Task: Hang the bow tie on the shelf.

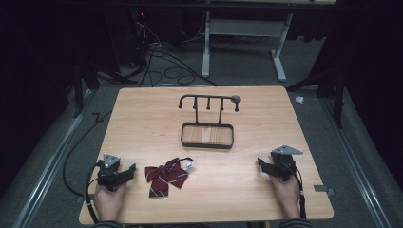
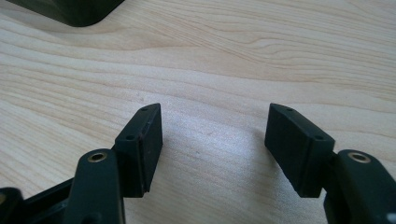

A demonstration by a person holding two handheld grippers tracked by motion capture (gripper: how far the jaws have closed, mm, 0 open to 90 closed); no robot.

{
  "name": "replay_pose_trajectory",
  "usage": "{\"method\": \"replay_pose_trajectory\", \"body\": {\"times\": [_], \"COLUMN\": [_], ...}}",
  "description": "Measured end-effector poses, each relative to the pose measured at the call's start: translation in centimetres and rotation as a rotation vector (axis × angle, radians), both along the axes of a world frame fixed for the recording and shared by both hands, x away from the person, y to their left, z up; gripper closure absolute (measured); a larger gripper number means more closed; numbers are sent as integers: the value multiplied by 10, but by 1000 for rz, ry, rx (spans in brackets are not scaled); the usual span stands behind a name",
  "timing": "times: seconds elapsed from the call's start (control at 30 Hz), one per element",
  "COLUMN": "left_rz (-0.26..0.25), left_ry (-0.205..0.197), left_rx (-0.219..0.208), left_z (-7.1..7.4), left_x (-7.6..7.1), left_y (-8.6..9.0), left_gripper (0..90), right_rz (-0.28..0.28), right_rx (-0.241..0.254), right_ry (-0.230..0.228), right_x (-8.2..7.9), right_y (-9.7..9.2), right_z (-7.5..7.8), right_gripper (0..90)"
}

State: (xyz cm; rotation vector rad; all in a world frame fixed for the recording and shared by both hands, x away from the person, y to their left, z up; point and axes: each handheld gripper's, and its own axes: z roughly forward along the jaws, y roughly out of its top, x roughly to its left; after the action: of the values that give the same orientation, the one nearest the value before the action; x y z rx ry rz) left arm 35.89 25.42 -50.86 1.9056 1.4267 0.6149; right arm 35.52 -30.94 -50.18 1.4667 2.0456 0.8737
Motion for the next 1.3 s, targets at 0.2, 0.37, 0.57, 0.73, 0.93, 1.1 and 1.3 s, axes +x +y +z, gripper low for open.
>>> {"method": "replay_pose_trajectory", "body": {"times": [0.2,0.37,0.57,0.73,0.93,1.1,1.3], "left_rz": [-1,-3,-3,-7,-1,-4,-24], "left_ry": [0,1,2,1,8,11,-4], "left_rx": [0,-1,-2,2,4,-24,-57], "left_z": [0,0,0,0,1,3,13], "left_x": [0,0,0,0,0,0,-4], "left_y": [0,0,0,0,-2,-1,-4], "left_gripper": [334,330,330,328,319,334,339], "right_rz": [-1,0,0,-1,2,0,0], "right_rx": [0,0,-1,-2,-1,1,1], "right_ry": [0,0,0,1,1,2,0], "right_x": [0,0,0,0,0,0,0], "right_y": [0,0,0,0,0,0,0], "right_z": [0,0,0,0,0,0,0], "right_gripper": [378,376,376,376,374,372,372]}}
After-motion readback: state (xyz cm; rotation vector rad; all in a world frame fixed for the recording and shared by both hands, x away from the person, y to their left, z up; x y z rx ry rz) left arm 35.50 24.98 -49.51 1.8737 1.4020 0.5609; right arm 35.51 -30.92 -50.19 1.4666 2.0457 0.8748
